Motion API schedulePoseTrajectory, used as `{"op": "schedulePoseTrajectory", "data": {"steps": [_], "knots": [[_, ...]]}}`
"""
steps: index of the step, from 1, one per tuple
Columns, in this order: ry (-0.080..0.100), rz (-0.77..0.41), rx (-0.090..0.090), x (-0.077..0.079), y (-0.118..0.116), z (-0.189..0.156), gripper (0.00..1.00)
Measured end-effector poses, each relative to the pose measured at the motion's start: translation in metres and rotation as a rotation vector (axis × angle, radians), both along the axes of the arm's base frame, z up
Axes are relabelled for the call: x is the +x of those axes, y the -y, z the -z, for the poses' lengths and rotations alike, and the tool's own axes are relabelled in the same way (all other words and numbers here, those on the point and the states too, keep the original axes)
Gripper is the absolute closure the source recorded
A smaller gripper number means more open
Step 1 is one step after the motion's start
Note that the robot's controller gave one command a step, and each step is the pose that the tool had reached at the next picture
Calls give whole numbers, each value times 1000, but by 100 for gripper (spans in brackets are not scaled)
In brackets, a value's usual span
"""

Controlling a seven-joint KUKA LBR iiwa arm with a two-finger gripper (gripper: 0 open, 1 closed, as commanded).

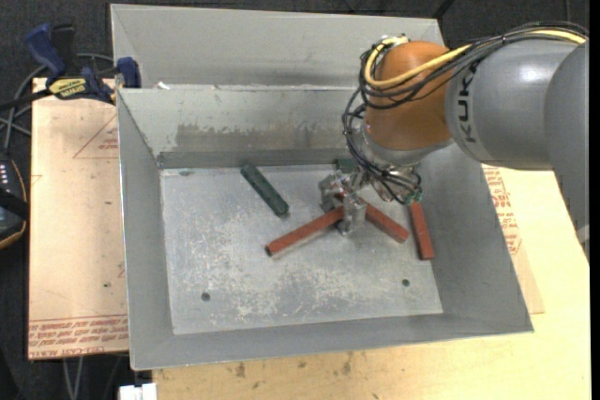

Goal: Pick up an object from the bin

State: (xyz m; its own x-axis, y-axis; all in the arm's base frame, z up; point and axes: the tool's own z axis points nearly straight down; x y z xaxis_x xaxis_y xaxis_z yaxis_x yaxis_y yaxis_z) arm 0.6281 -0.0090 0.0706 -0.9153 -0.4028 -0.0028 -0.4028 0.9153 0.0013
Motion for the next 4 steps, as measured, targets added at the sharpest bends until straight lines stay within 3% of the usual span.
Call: {"op": "schedulePoseTrajectory", "data": {"steps": [1,2,3,4], "knots": [[11,-130,-1,-13,-32,-181,100],[-6,75,0,-27,-49,-94,100],[-2,78,-1,-26,-48,-96,0],[-13,163,-2,-90,-33,6,0]]}}
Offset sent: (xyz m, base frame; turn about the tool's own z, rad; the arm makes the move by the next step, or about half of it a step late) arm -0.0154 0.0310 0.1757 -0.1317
